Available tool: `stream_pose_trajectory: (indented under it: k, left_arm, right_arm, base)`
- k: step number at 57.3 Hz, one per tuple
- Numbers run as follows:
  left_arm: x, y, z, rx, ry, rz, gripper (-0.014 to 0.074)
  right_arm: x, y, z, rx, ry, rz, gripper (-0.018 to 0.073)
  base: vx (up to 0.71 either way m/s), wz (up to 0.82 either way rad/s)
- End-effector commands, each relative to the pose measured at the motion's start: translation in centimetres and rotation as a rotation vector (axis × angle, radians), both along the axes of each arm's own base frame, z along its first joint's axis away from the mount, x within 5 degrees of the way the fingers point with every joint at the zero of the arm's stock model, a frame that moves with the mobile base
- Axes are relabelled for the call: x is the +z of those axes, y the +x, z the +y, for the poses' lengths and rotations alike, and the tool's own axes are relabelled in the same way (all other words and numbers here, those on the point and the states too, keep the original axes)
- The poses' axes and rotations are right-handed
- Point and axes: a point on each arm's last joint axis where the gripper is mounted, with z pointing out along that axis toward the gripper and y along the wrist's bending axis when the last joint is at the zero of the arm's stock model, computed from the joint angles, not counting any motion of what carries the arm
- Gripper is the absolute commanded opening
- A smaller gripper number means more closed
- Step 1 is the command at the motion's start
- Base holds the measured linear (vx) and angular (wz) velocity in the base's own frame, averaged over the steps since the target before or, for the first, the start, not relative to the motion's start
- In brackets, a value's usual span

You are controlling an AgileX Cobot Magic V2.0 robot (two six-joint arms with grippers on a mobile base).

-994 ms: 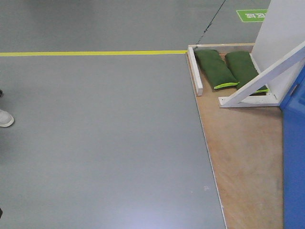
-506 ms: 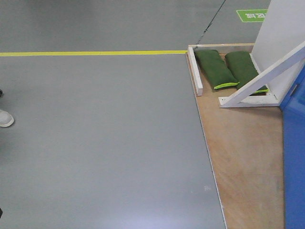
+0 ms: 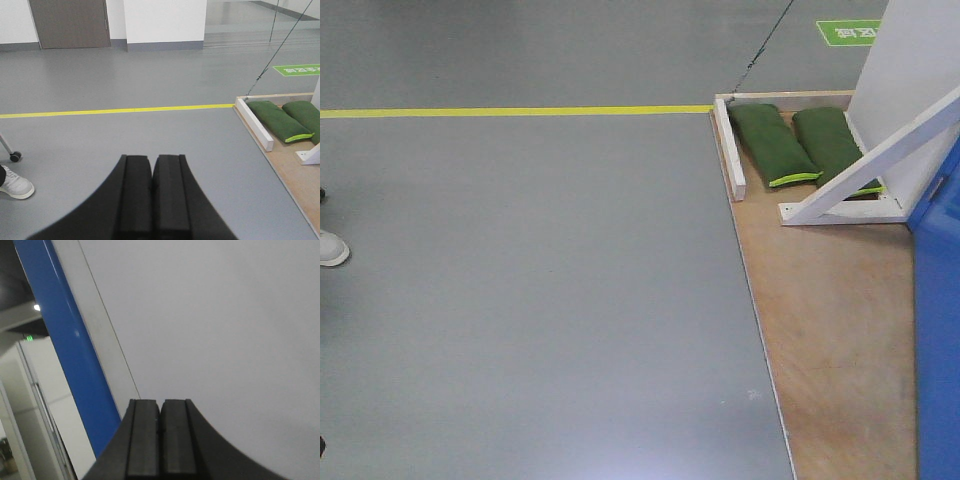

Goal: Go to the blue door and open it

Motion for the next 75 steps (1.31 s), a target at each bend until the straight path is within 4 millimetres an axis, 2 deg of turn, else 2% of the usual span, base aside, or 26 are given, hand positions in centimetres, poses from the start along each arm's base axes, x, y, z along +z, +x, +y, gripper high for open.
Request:
stream_pose_trajectory:
  k: [1,12,23,46,56,75]
  left_arm:
    - [1.7,-0.1,-0.1,-0.012,-0.005,-0.115,0.0073]
    - [1.7,-0.1,-0.1,-0.012,-0.005,-0.115,0.0073]
    - [1.7,-0.1,-0.1,-0.012,-0.005,-0.115,0.0073]
    - [1.7,-0.1,-0.1,-0.012,-0.005,-0.115,0.0073]
    - [1.7,-0.1,-0.1,-0.012,-0.005,-0.115,0.0073]
    - [1.7,-0.1,-0.1,-0.012,-0.005,-0.115,0.0073]
  right_arm:
    - [1.8,-0.1,0.5,-0.032,-0.097,0.081,0.0012]
    - [0.3,2.6,-0.7,0.059,-0.071,0.091,0.0012]
    - [0.6,4.6,-0.2,0.143,-0.095,0.072,0.0012]
    - [3.6,7.5,3.4,0.272,-0.181,0.008,0.0012]
    - [5.0,7.9,5.1,0.3,-0.217,0.002,0.0012]
    - [6.2,9.9,7.8,0.41,-0.177,0.0,0.0012]
  base:
    - [0.0,0.0]
    - [0.0,0.0]
    - [0.0,0.0]
    - [0.0,0.0]
    - [0.0,0.0]
    - [0.0,0.0]
